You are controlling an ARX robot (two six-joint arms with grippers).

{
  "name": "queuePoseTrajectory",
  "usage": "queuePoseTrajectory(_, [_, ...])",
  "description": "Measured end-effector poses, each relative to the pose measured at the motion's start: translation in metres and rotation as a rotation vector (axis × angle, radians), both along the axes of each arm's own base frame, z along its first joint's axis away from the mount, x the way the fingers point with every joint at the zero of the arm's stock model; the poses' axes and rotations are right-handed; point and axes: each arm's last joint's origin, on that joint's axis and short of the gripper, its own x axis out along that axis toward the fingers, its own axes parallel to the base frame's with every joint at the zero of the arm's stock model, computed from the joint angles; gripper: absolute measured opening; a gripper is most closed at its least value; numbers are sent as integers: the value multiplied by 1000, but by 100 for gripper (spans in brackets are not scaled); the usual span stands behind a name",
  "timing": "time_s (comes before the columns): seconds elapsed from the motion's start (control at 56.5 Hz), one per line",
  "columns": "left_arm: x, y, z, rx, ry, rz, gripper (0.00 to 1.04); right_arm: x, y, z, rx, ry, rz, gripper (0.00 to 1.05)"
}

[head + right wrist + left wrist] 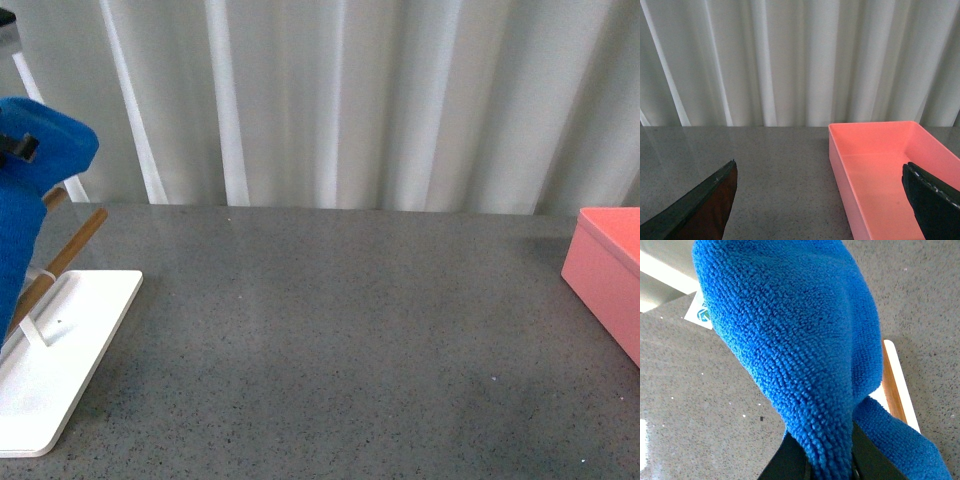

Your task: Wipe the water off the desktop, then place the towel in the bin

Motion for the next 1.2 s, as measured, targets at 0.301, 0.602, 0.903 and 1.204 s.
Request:
queuePoseTrajectory(0.301, [-17, -43, 69, -172, -169, -152, 6, 0, 0, 0, 0, 0, 0, 98])
queuePoseTrajectory(0.602, [-54, -134, 111, -412, -337, -466, 6, 0, 0, 0, 0, 0, 0, 98])
queuePoseTrajectory(0.903, [-68, -175, 73, -513, -289, -579, 6, 0, 0, 0, 0, 0, 0, 98])
queuePoseTrajectory(1.204, [-75, -207, 27, -608, -223, -690, 6, 0, 0, 0, 0, 0, 0, 98])
